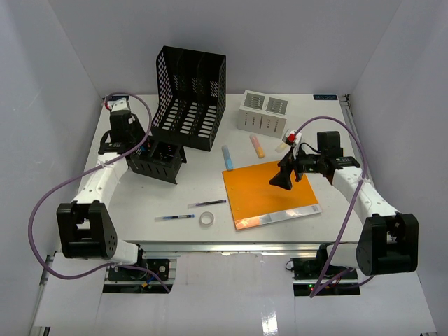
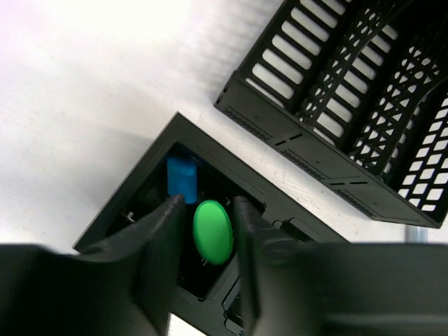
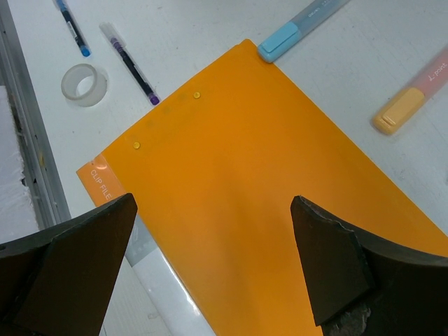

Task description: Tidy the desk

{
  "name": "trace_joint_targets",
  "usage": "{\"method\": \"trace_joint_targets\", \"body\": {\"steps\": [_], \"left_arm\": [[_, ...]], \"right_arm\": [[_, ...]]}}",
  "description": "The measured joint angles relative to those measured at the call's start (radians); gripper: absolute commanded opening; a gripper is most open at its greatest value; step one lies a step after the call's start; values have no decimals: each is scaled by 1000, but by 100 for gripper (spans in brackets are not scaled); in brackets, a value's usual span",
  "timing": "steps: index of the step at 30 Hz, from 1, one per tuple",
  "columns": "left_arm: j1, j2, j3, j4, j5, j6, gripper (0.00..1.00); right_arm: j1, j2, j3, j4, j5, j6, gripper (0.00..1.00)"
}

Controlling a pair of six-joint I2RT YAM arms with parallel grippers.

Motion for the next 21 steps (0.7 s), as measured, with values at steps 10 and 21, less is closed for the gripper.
{"method": "trace_joint_targets", "body": {"steps": [10, 21], "left_arm": [[0, -51, -87, 8, 48, 5, 86], [0, -194, -117, 61, 99, 8, 82]], "right_arm": [[-23, 39, 2, 0, 79, 26, 99], [-38, 62, 2, 0, 136, 38, 99]]}}
